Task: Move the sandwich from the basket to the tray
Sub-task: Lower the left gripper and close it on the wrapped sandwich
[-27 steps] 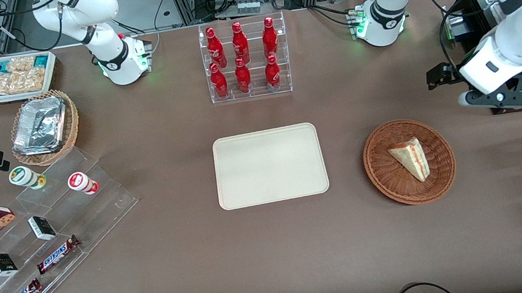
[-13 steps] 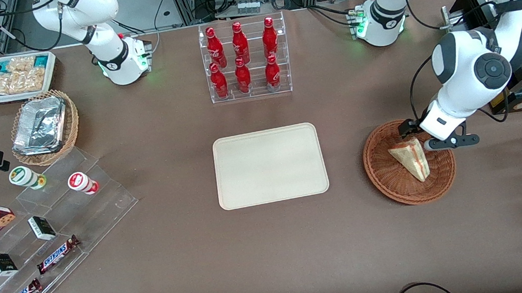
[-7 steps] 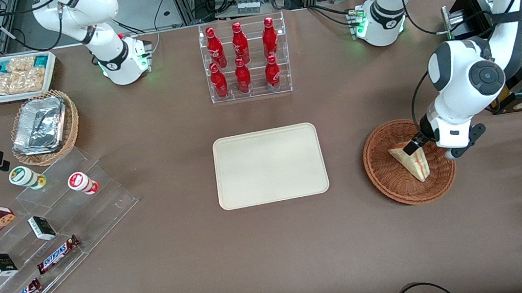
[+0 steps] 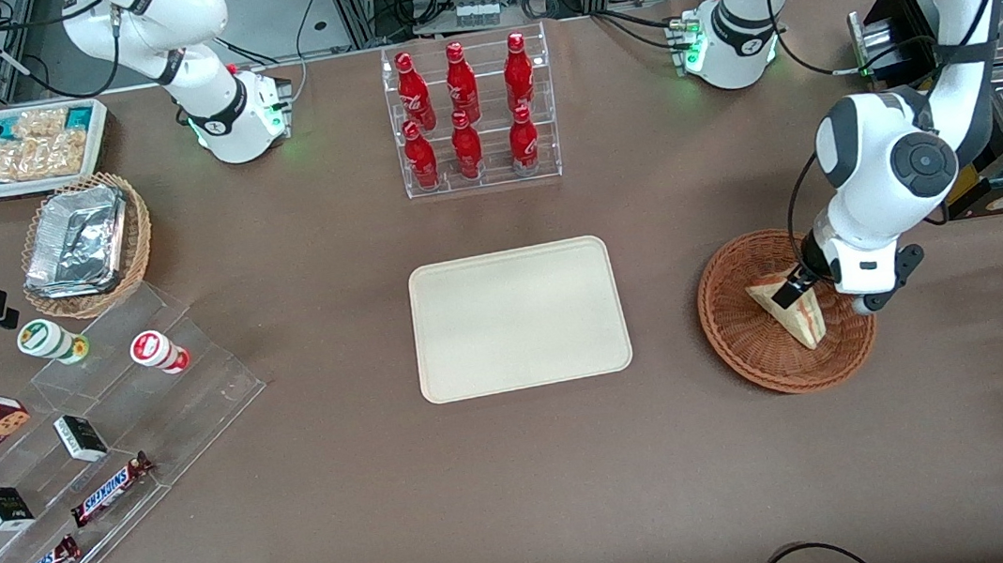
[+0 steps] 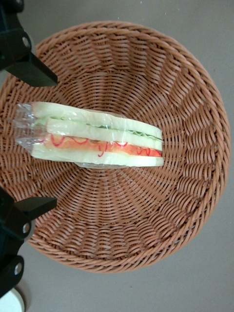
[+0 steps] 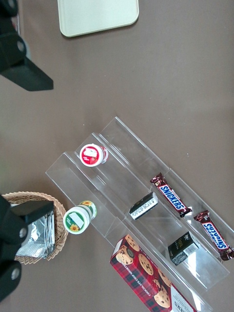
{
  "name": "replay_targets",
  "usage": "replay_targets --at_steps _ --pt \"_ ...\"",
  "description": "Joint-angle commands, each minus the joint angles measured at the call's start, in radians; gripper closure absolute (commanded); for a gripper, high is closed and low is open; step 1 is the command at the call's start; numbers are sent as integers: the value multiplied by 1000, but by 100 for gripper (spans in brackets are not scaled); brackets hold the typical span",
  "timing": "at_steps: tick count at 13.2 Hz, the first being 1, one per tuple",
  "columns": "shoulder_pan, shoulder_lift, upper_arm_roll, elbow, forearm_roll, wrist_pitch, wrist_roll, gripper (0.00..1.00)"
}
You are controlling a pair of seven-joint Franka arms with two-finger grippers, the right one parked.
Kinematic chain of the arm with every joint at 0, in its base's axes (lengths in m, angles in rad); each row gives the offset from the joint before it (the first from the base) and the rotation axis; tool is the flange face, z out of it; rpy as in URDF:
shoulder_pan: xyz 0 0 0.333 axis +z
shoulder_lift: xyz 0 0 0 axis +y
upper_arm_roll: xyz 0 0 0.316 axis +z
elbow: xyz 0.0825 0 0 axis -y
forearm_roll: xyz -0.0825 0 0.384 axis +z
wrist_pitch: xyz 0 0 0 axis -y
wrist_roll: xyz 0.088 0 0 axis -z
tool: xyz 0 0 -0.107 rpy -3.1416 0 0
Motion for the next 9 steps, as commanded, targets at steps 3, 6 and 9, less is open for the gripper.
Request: replay_targets --at_steps 3,6,9 --pt "4 56 1 0 10 54 -22 0" --pt "4 67 1 -1 12 53 -21 3" --pt "4 62 1 -3 12 43 -19 100"
